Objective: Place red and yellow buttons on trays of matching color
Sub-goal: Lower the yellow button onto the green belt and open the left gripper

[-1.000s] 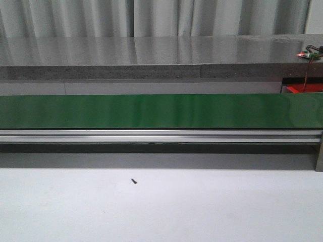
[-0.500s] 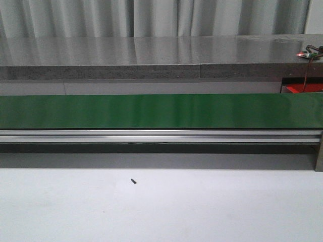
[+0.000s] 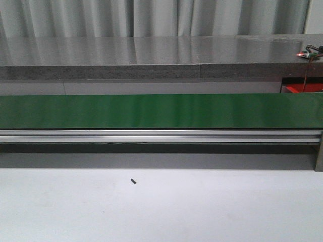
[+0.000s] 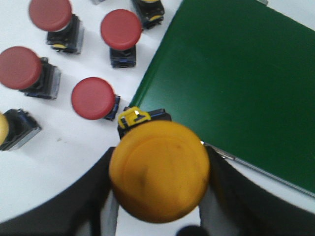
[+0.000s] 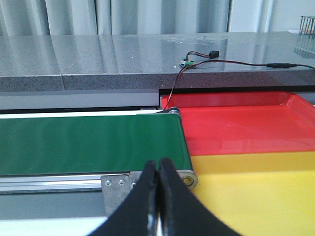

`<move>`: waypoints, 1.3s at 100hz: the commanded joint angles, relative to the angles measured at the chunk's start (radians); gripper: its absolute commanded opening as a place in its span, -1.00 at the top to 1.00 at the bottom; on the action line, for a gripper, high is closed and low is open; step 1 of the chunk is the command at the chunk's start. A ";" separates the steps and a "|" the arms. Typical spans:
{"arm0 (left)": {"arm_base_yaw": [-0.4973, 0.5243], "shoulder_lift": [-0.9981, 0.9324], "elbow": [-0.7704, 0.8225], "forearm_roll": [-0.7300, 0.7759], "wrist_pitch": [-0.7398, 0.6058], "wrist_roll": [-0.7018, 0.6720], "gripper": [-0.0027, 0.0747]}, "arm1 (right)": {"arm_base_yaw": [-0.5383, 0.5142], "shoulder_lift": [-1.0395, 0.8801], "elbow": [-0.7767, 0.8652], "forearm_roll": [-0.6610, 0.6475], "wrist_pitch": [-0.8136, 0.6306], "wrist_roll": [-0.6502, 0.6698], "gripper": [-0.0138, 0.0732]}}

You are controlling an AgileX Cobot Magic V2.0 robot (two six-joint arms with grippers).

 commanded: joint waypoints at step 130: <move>-0.143 0.196 -0.337 -0.090 0.070 0.044 -0.49 | 0.002 -0.018 -0.018 -0.004 -0.082 -0.001 0.84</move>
